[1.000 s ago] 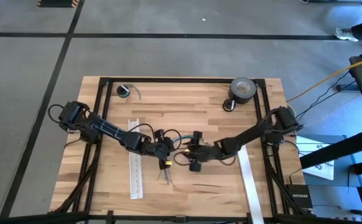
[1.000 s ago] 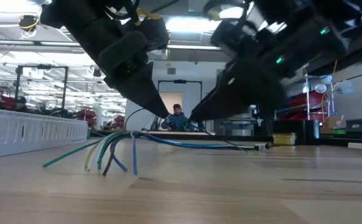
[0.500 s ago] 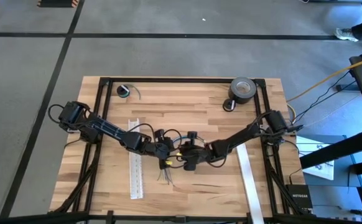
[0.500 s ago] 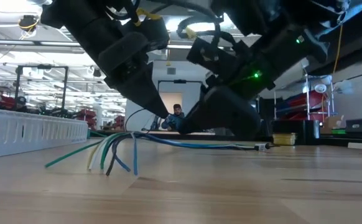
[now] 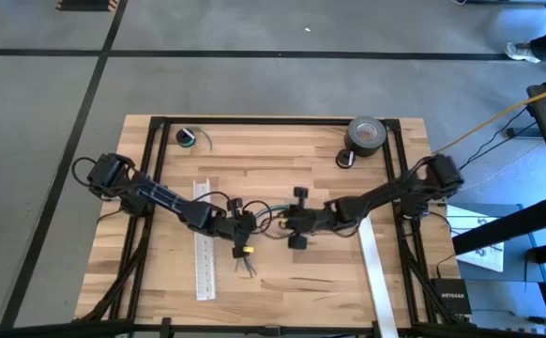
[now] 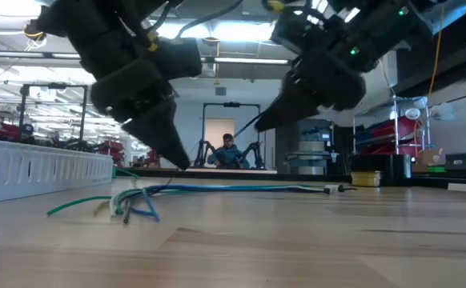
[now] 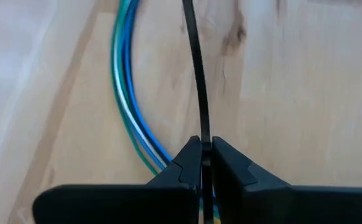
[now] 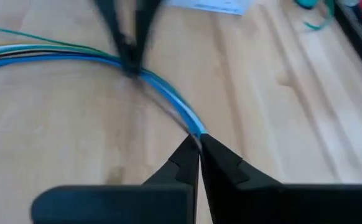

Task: Ziptie cables
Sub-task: Wrap the colored cables with the black zip tie

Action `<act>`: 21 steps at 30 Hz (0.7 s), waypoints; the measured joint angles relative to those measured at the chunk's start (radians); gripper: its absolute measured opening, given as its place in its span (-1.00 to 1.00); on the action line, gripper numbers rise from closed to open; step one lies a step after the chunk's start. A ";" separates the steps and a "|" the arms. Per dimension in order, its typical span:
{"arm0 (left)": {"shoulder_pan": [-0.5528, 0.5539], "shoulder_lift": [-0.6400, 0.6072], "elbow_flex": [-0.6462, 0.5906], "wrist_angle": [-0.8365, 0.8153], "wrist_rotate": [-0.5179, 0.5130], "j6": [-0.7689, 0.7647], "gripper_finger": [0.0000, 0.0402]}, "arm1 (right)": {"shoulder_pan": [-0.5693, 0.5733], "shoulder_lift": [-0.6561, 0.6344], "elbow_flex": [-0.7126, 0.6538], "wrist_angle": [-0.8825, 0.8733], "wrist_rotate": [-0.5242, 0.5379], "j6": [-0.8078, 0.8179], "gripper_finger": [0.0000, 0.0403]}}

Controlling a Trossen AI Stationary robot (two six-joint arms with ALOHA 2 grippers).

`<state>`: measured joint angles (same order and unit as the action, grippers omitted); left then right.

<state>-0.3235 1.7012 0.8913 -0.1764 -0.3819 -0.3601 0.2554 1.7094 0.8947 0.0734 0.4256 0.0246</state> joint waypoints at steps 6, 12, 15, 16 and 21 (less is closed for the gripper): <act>-0.004 0.000 -0.001 0.003 0.003 -0.001 -0.98 | -0.008 -0.098 -0.074 0.019 -0.074 0.007 -1.00; 0.003 0.000 -0.001 0.013 0.002 0.001 -0.97 | -0.022 -0.036 -0.072 0.130 -0.280 0.130 -0.83; 0.003 0.000 -0.001 0.042 0.002 0.016 -0.97 | -0.024 0.044 -0.073 0.272 -0.291 0.127 -0.57; 0.003 0.000 -0.001 0.049 0.002 0.025 -0.97 | -0.031 0.071 -0.068 0.313 -0.296 0.125 -0.48; 0.003 0.000 -0.001 0.058 0.001 0.049 -0.97 | -0.076 0.188 -0.006 0.341 -0.380 0.098 -0.18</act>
<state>-0.3210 1.7016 0.8902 -0.1184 -0.3805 -0.3107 0.1793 1.8973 0.8884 0.4142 0.0460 0.1226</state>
